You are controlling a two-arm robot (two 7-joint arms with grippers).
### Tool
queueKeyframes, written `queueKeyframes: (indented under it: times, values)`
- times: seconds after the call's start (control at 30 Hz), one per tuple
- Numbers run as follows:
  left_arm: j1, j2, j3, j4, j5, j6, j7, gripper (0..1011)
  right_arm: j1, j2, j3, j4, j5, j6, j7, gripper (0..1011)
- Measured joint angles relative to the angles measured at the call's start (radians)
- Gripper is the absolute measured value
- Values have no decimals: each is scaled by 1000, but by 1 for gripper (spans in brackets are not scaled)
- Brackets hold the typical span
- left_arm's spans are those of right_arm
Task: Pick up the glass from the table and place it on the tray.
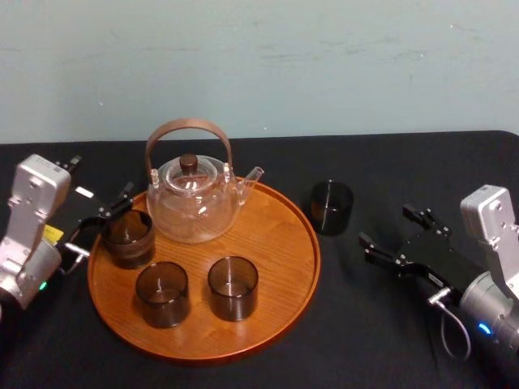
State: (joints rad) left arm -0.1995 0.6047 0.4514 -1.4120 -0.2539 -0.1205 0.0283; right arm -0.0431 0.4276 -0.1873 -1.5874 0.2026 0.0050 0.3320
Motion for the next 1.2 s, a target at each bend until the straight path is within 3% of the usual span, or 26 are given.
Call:
queueKeyframes:
  times: [0.77, 1.2]
  values:
    - [0, 0, 0, 0, 0, 0, 0, 1001, 159, -36, -64, 166, -10, 13, 41, 1002]
    - [0, 0, 0, 0, 0, 0, 0, 1001, 253, -60, -100, 301, -16, -22, 74, 1002]
